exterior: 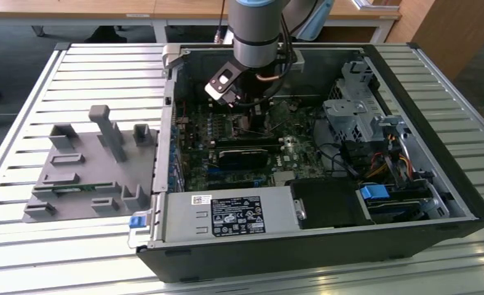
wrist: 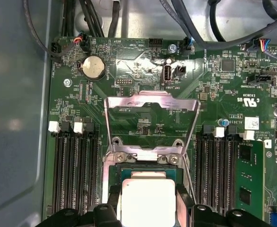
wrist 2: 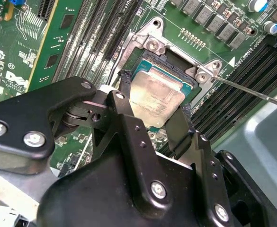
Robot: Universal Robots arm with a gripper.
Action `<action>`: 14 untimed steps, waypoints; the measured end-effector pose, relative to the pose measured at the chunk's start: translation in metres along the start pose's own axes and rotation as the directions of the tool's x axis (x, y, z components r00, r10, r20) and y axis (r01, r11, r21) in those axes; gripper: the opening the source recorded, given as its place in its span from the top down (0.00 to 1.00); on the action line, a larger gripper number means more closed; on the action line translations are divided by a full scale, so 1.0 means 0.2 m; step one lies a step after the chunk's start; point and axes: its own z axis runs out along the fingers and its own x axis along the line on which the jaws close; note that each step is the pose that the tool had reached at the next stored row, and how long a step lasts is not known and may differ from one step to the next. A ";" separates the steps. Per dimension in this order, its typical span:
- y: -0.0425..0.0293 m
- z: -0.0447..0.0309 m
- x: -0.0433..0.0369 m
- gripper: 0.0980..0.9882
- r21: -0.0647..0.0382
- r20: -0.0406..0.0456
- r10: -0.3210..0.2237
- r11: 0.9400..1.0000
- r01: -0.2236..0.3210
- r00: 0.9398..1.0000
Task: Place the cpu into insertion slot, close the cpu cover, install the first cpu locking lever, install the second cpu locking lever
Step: 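Place the cpu into insertion slot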
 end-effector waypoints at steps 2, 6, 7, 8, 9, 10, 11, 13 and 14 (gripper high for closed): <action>0.000 0.003 0.000 0.50 0.000 0.000 0.000 1.000 0.000 1.000; -0.001 0.010 0.000 0.50 0.000 0.000 0.000 1.000 0.000 1.000; -0.001 0.013 0.001 0.50 0.000 0.000 0.000 1.000 0.000 1.000; -0.001 0.015 0.001 0.50 0.000 0.000 0.000 1.000 0.000 1.000; -0.001 0.018 0.001 0.50 0.000 0.000 0.000 1.000 0.000 1.000; -0.001 0.021 0.001 0.50 0.000 0.000 0.000 1.000 0.000 1.000; -0.001 0.023 0.001 0.50 0.000 0.000 0.000 1.000 0.000 1.000; -0.002 0.028 0.001 0.50 0.000 0.000 0.000 1.000 0.000 1.000; -0.002 0.030 0.001 0.50 0.000 0.000 0.000 1.000 0.000 1.000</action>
